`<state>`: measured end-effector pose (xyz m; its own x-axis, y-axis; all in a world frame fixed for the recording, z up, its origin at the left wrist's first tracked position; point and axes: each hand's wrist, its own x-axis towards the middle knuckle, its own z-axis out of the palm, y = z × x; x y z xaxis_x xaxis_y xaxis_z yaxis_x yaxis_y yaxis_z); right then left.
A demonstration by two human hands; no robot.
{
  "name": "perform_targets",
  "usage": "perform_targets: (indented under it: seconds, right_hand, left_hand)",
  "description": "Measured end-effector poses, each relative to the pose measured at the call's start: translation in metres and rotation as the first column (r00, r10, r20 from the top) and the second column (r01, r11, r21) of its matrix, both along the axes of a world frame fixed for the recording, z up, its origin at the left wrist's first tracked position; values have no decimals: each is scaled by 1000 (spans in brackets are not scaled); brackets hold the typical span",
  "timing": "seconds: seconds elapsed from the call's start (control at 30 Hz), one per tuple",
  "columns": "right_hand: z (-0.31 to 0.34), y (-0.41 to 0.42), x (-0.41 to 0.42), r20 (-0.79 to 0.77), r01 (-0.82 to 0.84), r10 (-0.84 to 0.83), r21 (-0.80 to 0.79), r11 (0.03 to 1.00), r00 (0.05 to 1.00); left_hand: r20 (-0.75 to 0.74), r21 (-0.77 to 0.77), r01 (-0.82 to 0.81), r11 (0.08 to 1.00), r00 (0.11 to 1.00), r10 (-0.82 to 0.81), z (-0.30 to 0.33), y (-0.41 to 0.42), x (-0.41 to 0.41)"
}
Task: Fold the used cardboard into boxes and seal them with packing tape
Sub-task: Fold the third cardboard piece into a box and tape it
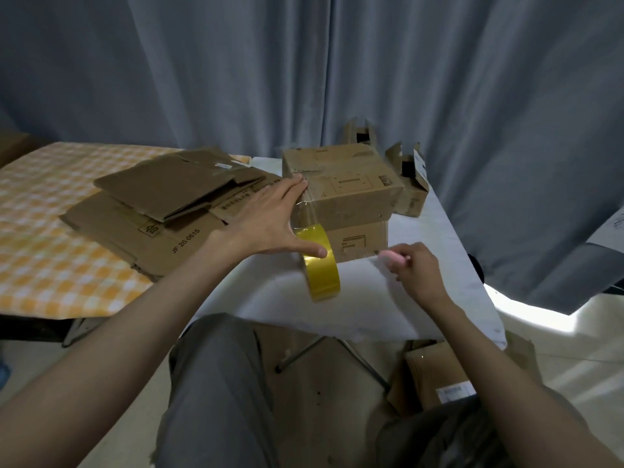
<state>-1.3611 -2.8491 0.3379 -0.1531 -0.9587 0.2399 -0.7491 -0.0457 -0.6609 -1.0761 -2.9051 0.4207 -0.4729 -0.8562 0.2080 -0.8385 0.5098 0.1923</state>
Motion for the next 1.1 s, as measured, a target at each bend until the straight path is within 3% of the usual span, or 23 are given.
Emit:
perform_targets:
  seconds: [0.1,0.2,0.4,0.73,1.1]
  right_hand:
    - [29,-3,29,37,-164,172,-174,971,984]
    - [57,-8,53,-39,-324,329,-309,894,944]
    - [71,-26,86,-272,-537,466,-337,773,842]
    - [57,-43,94,-379,-581,454,-360,730,806]
    - [65,-41,98,-451,-601,454,-264,755,769]
  left_hand:
    - [-11,10,0,1000,1000,0,-1,-1,1]
    - [-28,8,9,1000,1000,-9,-4,-1,1]
    - [-56,-1,8,1000,998,-8,-8,-3,2]
    - [-40,-4,12,1000,999,-12,-12,-7,2]
    - [-25,-5,16,1000,1000,-16,-13,-9,2]
